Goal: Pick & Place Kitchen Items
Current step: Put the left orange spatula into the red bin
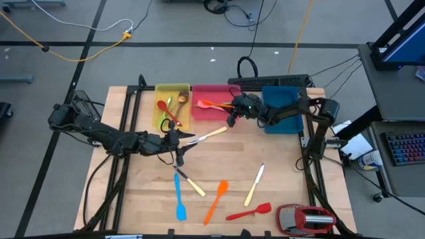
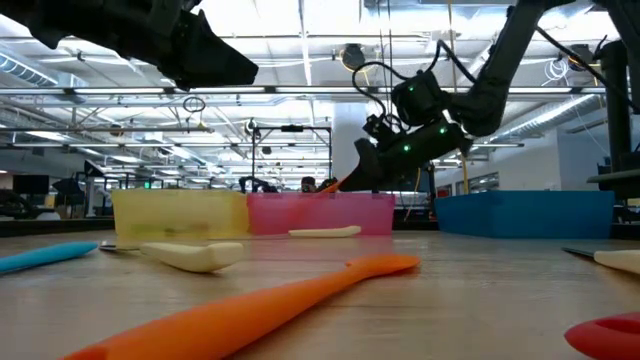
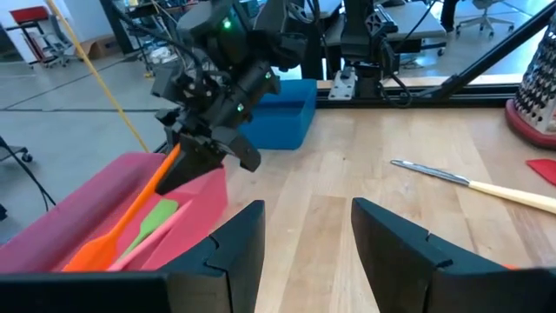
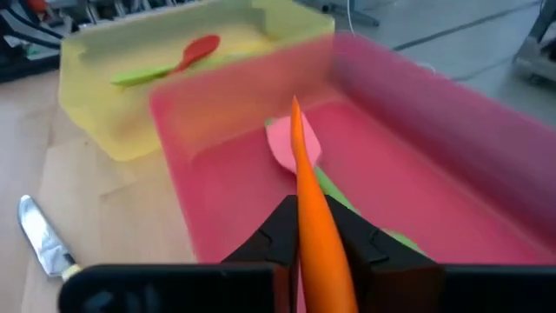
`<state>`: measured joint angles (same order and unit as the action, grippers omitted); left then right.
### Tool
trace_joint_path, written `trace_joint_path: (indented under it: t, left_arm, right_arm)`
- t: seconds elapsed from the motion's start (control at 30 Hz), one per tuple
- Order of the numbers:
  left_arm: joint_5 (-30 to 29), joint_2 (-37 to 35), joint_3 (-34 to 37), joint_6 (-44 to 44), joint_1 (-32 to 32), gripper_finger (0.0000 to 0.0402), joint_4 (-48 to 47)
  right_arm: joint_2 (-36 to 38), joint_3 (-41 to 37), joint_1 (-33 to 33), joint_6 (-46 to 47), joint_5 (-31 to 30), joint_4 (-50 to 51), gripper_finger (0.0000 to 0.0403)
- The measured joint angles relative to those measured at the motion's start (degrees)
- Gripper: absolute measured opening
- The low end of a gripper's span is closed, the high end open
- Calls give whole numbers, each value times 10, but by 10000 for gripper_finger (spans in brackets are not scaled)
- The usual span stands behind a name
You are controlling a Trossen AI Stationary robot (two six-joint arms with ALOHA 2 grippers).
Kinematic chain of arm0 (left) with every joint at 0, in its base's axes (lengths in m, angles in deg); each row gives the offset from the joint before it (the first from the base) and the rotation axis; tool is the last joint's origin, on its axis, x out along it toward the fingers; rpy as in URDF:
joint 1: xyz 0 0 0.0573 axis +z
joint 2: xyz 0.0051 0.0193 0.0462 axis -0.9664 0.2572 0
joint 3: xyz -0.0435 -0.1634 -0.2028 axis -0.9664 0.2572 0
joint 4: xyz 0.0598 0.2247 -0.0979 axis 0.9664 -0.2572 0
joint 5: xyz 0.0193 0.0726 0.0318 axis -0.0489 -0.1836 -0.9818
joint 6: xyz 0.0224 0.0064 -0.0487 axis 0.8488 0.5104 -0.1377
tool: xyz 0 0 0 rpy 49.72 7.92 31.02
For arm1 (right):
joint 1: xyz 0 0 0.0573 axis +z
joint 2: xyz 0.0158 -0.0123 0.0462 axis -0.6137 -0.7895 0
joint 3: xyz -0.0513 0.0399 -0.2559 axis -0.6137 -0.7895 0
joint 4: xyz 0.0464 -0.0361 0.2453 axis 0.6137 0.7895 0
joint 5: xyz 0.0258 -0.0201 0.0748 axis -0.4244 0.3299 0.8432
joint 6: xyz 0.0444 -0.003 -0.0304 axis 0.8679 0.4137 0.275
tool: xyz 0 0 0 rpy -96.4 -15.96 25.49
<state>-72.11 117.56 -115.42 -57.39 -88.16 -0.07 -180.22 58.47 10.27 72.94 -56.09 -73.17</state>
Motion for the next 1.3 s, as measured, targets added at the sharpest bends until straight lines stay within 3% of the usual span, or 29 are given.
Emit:
trace_joint_path:
  t: [0.3, 0.57, 1.0, 1.17, 1.3]
  left_arm:
    - [0, 0, 0, 20, 0, 175, -2]
    - [1, 0, 0, 28, 0, 175, -5]
    - [1, 0, 0, 28, 0, 175, -5]
    - [1, 0, 0, 28, 0, 175, -5]
    - [1, 0, 0, 28, 0, 175, -5]
  right_arm:
    - [-3, 1, -2, -11, 2, -31, 37]
    - [1, 1, -2, 1, 2, -133, 18]
    - [1, 2, 9, 31, 3, -67, 24]
    - [1, 2, 25, 30, 43, -42, 26]
    - [1, 2, 27, 30, 17, -33, 24]
